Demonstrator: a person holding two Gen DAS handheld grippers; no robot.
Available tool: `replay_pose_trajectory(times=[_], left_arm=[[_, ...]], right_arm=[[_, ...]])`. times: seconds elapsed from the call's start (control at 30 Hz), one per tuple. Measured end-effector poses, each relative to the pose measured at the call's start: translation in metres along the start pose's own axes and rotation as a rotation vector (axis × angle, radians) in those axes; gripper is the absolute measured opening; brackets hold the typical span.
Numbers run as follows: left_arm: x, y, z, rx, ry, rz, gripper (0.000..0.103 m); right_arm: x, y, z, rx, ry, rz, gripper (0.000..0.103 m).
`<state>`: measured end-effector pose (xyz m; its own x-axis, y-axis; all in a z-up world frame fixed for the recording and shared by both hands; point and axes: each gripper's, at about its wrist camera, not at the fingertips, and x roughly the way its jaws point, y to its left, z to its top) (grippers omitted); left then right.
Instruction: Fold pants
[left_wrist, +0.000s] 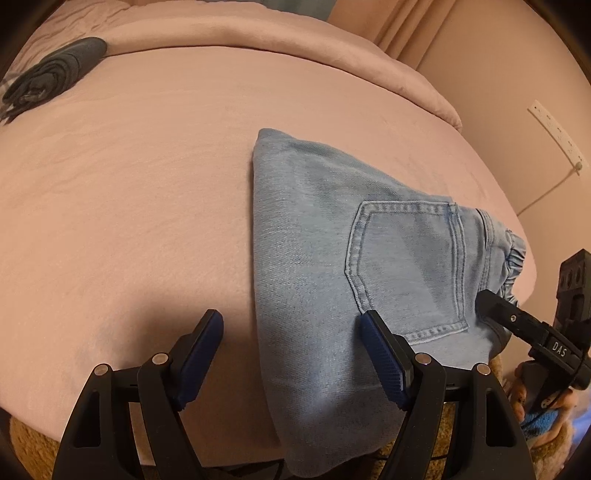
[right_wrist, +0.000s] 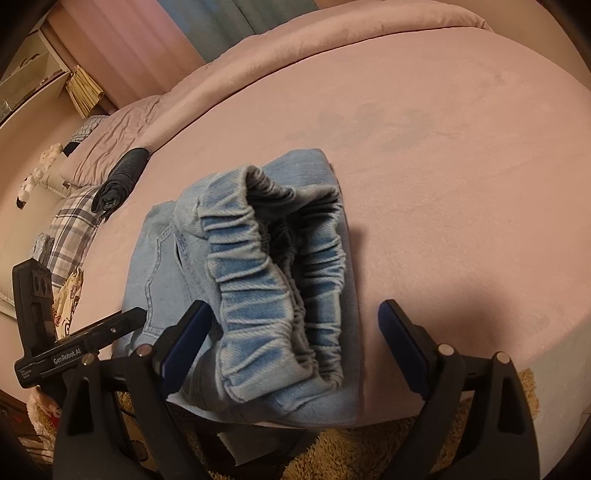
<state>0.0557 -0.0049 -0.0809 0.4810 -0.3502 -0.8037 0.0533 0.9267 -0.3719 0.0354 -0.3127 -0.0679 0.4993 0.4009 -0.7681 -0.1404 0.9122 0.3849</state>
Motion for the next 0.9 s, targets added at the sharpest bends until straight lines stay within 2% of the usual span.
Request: replay_pose_trajectory(times=[0.2, 0.5, 0.73, 0.9], left_arm=[[0.012, -0.003, 0.013, -0.004, 0.010, -0.031, 0.076], [0.030, -0.018, 0.031, 0.043, 0.032, -0.024, 0.080], [0.044, -0.027, 0.044, 0.034, 0.052, -0.057, 0.080], [0.039, -0.030, 0.034, 0.052, 0.043, -0.063, 0.080]], right_arm=[[0.008, 0.003, 0.005, -0.020, 0.000, 0.036, 0.093], [0.028, 0.011, 0.018, -0.077, 0.026, 0.076, 0.094], [0.044, 0.004, 0.032, -0.060, 0.040, 0.190, 0.095], [0.038, 0.010, 0.023, -0.054, 0.024, 0.169, 0.087]])
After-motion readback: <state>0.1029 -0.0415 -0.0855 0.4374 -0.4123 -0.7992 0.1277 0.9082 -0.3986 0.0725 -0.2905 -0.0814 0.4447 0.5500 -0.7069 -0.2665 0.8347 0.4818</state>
